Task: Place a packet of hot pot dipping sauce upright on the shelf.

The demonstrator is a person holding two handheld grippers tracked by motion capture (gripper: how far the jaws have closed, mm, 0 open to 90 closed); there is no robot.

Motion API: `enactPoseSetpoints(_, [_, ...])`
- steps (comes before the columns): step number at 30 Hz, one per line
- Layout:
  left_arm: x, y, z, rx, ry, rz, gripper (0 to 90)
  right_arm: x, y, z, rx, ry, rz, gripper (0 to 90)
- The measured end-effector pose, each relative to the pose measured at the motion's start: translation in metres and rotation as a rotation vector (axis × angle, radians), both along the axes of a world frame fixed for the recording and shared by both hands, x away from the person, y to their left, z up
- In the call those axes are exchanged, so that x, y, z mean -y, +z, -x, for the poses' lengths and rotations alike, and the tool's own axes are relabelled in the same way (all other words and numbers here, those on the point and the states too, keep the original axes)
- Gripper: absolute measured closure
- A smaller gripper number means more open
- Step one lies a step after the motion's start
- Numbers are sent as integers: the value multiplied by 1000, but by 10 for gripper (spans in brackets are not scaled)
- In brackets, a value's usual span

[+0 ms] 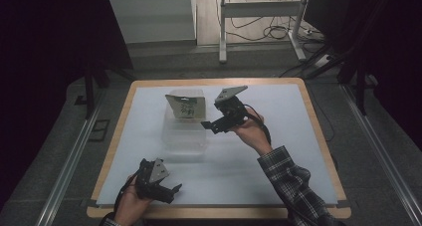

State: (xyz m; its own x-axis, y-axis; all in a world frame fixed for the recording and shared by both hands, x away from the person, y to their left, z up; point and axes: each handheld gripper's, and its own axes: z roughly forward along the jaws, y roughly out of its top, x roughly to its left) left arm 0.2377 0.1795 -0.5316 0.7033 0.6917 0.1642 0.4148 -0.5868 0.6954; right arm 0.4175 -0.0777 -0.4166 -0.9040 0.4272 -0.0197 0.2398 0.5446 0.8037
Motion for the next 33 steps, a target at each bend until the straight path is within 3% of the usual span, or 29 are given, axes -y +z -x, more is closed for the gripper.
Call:
enactPoseSetpoints(20, [0, 0, 0, 0, 1, 4, 0, 22, -16, 18, -1, -24, 3, 108])
enactPoseSetpoints(33, [0, 0, 0, 0, -3, 0, 0, 39, -21, 22, -4, -45, -5, 87])
